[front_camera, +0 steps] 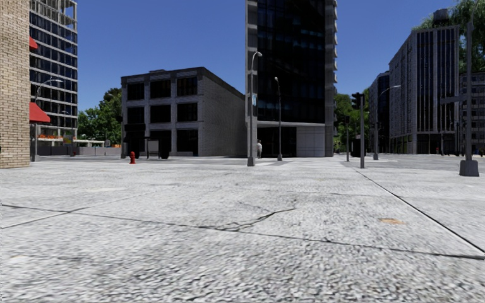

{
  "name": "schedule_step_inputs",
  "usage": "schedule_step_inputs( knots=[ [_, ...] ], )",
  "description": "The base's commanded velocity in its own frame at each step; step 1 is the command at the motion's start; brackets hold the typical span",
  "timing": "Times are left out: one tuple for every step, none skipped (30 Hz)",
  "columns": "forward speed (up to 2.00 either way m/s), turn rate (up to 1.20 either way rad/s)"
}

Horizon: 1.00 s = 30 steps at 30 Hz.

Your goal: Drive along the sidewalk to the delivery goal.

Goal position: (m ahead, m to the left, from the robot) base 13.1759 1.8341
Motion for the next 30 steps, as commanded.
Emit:
schedule_step_inputs(
  knots=[
    [2.0, 0.0],
    [2.0, 0.0],
    [2.0, 0.0],
    [2.0, 0.0],
    [2.0, 0.0],
    [2.0, 0.0],
    [2.0, 0.0],
    [2.0, 0.0],
    [2.0, 0.0],
    [2.0, 0.0],
    [2.0, 0.0],
    [2.0, 0.0],
    [2.0, 0.0],
    [2.0, 0.0],
    [2.0, 0.0],
    [2.0, 0.0],
    [2.0, 0.0],
    [2.0, 0.0],
    [2.0, 0.0],
    [2.0, 0.0],
    [2.0, 0.0],
    [2.0, 0.0],
    [2.0, 0.0],
    [2.0, 0.0],
    [2.0, 0.0],
    [2.0, 0.0],
    [2.0, 0.0],
    [2.0, 0.0],
    [2.0, 0.0],
    [2.0, 0.13]
  ],
)
